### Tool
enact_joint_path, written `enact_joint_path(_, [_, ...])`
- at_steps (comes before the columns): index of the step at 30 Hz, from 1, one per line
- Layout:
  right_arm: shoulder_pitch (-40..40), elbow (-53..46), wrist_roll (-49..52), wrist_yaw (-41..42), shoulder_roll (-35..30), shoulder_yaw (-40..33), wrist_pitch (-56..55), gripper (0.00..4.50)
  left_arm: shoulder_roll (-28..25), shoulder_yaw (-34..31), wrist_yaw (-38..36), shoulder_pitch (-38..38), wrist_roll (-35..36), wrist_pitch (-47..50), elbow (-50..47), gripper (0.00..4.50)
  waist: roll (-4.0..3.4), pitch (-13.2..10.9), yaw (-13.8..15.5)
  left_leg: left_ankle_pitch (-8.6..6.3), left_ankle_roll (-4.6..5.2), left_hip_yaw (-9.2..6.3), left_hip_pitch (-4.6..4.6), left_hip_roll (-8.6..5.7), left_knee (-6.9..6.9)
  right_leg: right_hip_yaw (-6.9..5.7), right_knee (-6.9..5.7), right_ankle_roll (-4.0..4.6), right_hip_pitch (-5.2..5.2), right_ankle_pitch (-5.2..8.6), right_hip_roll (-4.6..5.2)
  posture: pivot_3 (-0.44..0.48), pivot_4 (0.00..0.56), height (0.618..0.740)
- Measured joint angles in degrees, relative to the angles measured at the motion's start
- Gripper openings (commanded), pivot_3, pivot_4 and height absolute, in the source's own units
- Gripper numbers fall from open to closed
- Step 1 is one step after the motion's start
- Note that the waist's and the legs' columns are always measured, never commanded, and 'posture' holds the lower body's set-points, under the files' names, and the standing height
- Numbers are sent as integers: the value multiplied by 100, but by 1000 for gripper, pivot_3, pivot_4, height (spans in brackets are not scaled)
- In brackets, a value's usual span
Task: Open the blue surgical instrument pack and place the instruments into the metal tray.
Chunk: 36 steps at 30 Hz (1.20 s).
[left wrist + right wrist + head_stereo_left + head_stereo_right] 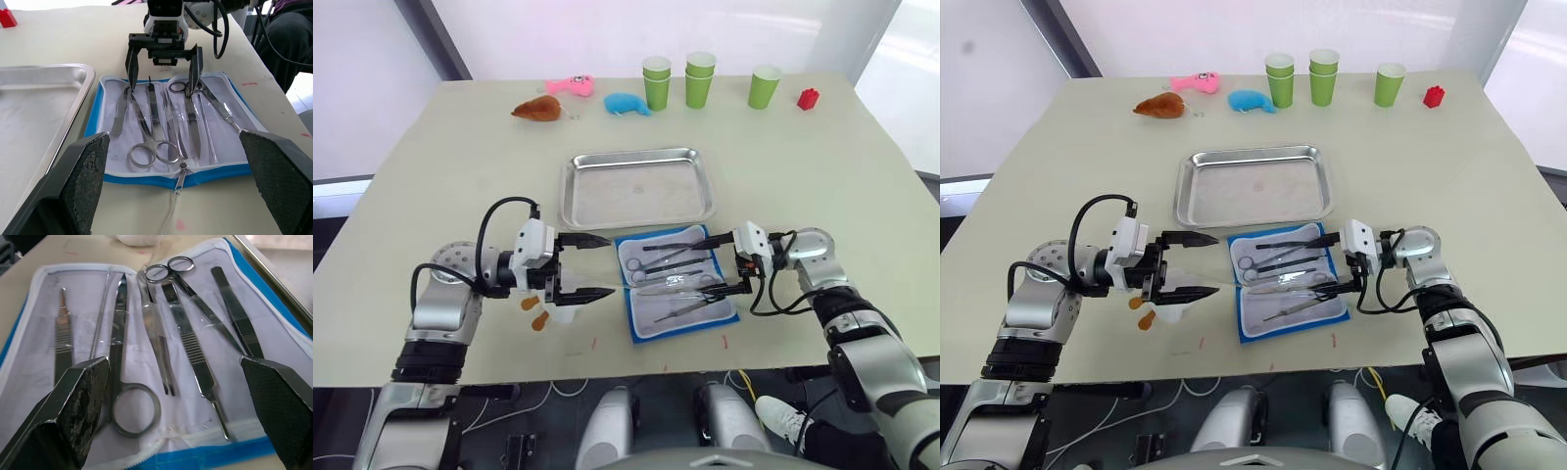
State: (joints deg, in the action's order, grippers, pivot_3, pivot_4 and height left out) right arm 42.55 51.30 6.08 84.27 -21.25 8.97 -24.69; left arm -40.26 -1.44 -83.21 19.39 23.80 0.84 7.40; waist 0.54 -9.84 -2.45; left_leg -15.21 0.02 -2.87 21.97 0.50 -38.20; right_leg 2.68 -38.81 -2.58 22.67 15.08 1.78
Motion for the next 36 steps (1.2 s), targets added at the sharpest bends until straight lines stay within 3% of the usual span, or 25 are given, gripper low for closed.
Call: enact_joint_path(36, [-457, -848, -42, -317, -37, 126, 948, 4461, 35, 28, -383, 21, 312, 281, -42, 4500, 29, 22, -20, 0, 0, -1, -14, 9, 3, 2, 2, 5, -12, 3, -13, 0, 150, 740])
